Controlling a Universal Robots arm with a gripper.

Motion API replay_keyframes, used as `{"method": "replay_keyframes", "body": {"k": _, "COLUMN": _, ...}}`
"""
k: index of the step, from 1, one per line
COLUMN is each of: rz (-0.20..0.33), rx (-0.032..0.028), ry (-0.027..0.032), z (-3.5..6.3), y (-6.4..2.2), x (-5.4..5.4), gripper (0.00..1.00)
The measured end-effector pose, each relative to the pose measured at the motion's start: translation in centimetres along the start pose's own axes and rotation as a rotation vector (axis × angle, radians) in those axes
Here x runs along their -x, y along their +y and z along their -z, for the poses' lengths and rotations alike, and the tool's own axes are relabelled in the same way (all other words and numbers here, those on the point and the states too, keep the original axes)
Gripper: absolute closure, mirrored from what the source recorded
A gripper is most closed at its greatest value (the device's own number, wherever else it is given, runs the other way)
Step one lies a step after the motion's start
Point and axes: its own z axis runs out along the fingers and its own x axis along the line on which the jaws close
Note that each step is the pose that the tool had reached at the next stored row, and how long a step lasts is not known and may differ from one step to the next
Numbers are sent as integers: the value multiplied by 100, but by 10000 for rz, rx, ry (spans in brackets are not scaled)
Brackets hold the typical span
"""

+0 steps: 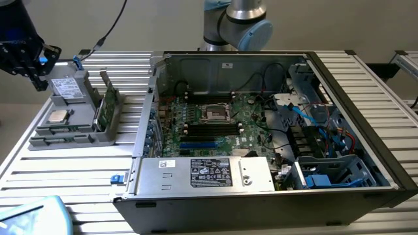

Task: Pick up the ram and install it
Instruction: 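Pick up the ram and move it above insertion slot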

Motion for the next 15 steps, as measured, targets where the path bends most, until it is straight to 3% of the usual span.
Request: {"method": "replay_keyframes", "body": {"k": 15, "rz": 2715, "rx": -263, "ry": 122, "z": -42, "y": -2, "x": 4, "gripper": 89}}
